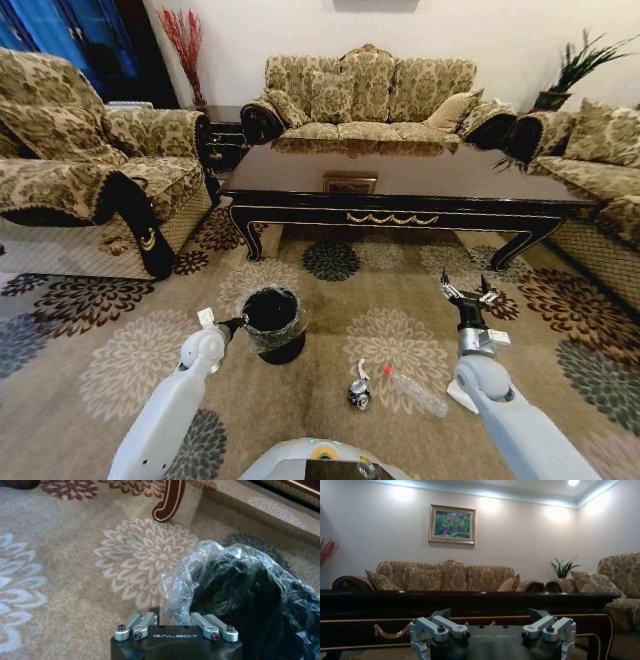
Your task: Move to the front of the table and pick up the trash from the floor, then place it into the trash bin.
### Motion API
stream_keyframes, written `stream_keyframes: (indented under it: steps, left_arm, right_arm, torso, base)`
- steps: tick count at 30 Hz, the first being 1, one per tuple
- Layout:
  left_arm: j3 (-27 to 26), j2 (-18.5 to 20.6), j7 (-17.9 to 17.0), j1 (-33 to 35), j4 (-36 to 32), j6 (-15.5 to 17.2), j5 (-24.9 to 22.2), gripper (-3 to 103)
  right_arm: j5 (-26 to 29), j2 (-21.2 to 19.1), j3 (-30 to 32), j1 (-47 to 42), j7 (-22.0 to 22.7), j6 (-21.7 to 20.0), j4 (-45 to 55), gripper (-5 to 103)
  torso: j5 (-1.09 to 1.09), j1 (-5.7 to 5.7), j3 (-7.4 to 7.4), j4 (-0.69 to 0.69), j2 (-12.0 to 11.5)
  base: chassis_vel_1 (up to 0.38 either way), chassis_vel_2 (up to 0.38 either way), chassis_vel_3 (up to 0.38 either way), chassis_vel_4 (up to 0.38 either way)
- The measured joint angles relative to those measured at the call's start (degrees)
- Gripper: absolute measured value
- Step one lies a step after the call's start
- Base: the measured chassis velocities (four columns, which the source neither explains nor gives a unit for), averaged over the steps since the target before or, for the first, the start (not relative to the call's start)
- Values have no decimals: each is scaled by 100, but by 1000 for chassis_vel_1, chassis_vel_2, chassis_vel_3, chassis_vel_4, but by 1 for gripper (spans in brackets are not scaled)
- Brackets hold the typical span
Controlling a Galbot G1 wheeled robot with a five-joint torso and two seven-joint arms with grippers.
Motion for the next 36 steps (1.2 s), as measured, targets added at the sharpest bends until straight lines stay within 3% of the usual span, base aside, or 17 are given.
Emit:
stream_keyframes:
  steps: [5, 9, 11, 14, 19, 21, 22, 23, 24, 27, 33, 36]
  left_arm:
    - [-2, -4, -12, 10, -8, 1, 22, 11]
    - [-34, 19, -20, 28, -57, 5, 26, 5]
    - [-55, 37, -19, 50, -142, 5, 9, 5]
    - [-166, 132, -15, 107, -390, 5, -46, 4]
    - [-479, 376, -114, 262, -1000, 88, -398, 4]
    - [-670, 539, -225, 370, -1340, 159, -660, 4]
    - [-823, 685, -266, 476, -1590, 196, -780, 4]
    - [-823, 685, -266, 476, -1590, 196, -780, 4]
    - [-913, 786, -284, 528, -1742, 209, -835, 4]
    - [-1015, 954, -352, 549, -2026, 236, -1048, 4]
    - [-1226, 1108, -497, 679, -2495, 295, -1327, 4]
    - [-1307, 1127, -539, 748, -2618, 311, -1355, 4]
  right_arm:
    - [-10, 6, 10, -2, 5, 7, -24, 100]
    - [-6, 2, 11, 2, 23, -14, -22, 100]
    - [4, -2, 11, 2, 52, -52, -15, 100]
    - [125, -15, 5, 4, 177, -179, 10, 100]
    - [689, -29, -111, 92, 696, -687, 114, 100]
    - [1550, -30, -242, 212, 1302, -1186, 200, 100]
    - [2379, 0, -328, 373, 1909, -1597, 235, 100]
    - [2379, 0, -328, 373, 1909, -1597, 235, 100]
    - [2973, 44, -341, 501, 2323, -1865, 216, 100]
    - [3939, 212, -204, 733, 3000, -2268, -101, 100]
    - [4656, 494, 156, 963, 3752, -2887, -731, 100]
    - [4767, 595, 236, 992, 3832, -3036, -1011, 100]
  torso:
    - [1, 0, 0, 0, 0]
    - [-1, 0, 1, 2, 0]
    - [-7, 0, 1, 1, 0]
    - [1, 0, 0, 0, 0]
    - [-1, 0, 0, 0, 0]
    - [0, 0, 0, 0, 0]
    - [1, 0, 0, 1, 0]
    - [1, 0, 0, 1, 0]
    - [0, 0, 0, 2, 0]
    - [0, 0, 0, 2, 0]
    - [0, 0, 0, -1, 0]
    - [1, 0, 0, 1, 0]
  base:
    - [0, 0, 0, 0]
    - [0, 0, 0, 0]
    - [0, 0, 0, 0]
    - [0, 0, 0, 0]
    - [0, 0, 0, 0]
    - [0, 0, 0, 0]
    - [0, 0, 0, 0]
    - [0, 0, 0, 0]
    - [0, 0, 0, 0]
    - [0, 0, 0, 0]
    - [0, 0, 0, 0]
    - [0, 0, 0, 0]
